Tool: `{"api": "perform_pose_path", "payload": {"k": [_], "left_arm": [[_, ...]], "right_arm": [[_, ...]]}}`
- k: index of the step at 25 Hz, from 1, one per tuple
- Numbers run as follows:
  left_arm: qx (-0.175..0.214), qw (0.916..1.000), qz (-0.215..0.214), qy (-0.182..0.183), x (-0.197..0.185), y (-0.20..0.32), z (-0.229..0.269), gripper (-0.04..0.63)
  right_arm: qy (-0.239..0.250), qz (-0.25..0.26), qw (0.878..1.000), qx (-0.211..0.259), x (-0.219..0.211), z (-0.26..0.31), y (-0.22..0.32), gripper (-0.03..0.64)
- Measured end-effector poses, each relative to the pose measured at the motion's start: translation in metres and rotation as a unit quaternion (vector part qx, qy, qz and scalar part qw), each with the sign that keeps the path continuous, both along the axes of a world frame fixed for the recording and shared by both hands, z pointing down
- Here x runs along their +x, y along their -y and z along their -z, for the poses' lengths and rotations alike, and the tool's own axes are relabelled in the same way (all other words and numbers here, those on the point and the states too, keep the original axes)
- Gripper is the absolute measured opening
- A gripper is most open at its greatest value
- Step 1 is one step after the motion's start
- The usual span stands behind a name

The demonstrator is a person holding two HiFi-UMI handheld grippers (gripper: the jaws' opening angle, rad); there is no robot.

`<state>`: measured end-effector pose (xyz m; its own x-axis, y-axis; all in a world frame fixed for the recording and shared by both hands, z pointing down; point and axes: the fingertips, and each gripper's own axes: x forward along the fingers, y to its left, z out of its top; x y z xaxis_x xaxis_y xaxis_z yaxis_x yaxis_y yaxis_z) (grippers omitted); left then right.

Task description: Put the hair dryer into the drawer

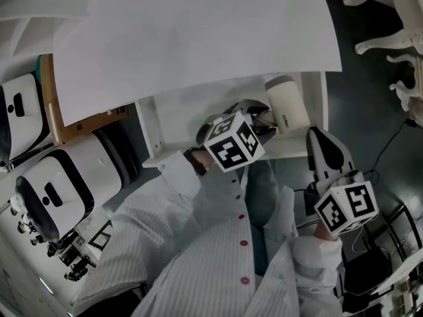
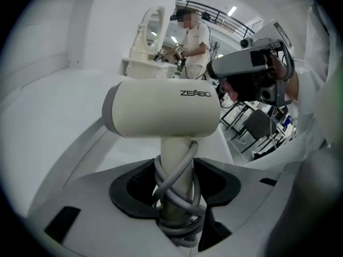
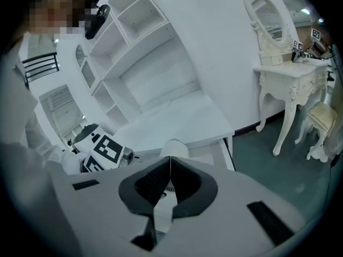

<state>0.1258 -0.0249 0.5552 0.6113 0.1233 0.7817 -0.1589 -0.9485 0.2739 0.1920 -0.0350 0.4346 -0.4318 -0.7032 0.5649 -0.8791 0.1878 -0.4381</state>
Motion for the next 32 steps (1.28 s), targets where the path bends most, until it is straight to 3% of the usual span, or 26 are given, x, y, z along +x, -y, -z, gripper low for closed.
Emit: {"api": "perform_pose_path", "payload": {"k": [7, 21, 32], "left_arm": [[-0.02, 0.9994, -0.003, 0.029, 0.005, -0.004, -0.037, 0.216], [-0.004, 0.9956, -0.031, 0.089, 0.001, -0.006, -0.079, 0.218], [-0.005, 0.9948, -0.037, 0.095, 0.005, -0.009, -0.091, 0.222]], "right_arm": [[0.016, -0.007, 1.0, -0.009, 0.005, -0.018, 0.006, 0.012], [0.031, -0.016, 0.999, -0.026, 0.005, -0.043, -0.002, 0.012], [0.037, -0.024, 0.998, -0.034, 0.008, -0.051, -0.006, 0.012]]}}
